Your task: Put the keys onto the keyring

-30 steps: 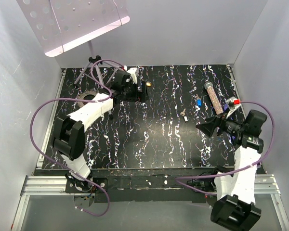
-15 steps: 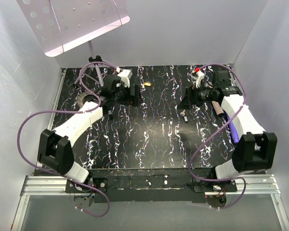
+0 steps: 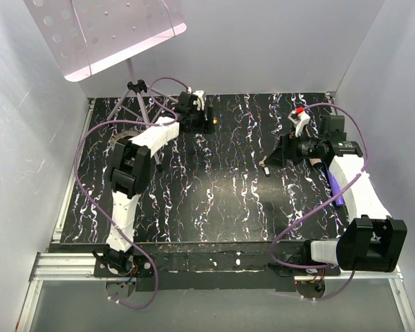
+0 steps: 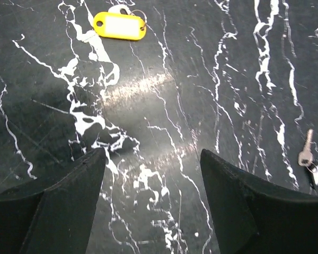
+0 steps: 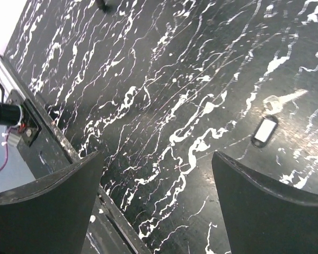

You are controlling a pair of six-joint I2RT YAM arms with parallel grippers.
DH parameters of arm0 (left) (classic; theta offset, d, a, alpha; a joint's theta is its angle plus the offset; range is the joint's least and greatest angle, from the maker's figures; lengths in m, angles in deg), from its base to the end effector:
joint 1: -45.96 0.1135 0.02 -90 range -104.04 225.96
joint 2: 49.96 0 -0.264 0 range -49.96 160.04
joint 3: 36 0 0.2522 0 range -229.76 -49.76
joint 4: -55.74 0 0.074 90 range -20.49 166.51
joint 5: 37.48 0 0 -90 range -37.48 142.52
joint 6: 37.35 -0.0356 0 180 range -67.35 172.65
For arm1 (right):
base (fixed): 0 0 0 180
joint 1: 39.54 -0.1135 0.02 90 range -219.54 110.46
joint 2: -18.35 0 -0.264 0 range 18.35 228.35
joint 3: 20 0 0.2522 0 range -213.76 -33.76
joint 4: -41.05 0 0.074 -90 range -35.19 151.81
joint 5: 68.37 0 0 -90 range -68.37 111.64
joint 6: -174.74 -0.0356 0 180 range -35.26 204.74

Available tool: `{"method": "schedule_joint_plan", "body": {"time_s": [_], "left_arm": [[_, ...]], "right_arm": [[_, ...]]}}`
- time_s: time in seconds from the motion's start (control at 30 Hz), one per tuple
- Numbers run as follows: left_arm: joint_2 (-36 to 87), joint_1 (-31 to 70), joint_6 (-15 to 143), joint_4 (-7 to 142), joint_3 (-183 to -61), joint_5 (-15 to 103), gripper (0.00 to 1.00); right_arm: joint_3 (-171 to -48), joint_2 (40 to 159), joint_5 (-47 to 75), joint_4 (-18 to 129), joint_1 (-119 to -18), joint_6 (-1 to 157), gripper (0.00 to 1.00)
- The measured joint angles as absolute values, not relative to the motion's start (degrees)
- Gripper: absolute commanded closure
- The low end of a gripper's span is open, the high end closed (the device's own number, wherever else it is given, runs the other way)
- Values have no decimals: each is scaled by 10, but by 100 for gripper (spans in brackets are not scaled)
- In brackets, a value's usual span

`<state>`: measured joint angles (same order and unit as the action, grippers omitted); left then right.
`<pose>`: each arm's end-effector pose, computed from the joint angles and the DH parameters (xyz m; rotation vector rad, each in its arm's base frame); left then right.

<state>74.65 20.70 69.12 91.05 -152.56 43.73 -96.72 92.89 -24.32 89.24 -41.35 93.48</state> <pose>0.4490 -0.2179 0.2205 0.2609 2.3658 -0.5361 0.2693 0.0341 0.3065 -0.5759 2.1505 0.8750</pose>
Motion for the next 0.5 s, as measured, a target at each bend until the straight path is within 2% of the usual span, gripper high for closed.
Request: {"method": "schedule_joint_plan", "body": {"time_s": [0.23,0.4,0.5], "left_arm": [[832,206,719,902,-1614,444,34],[846,206,731,884,-1641,444,35],[856,206,733,878,-1665,447,42]], "right_arm": [[-947,915,-283,875,-329,922,10],[-939,920,-280,875,-297,919,11],[-938,924,-280,873,-285,916,11]]}}
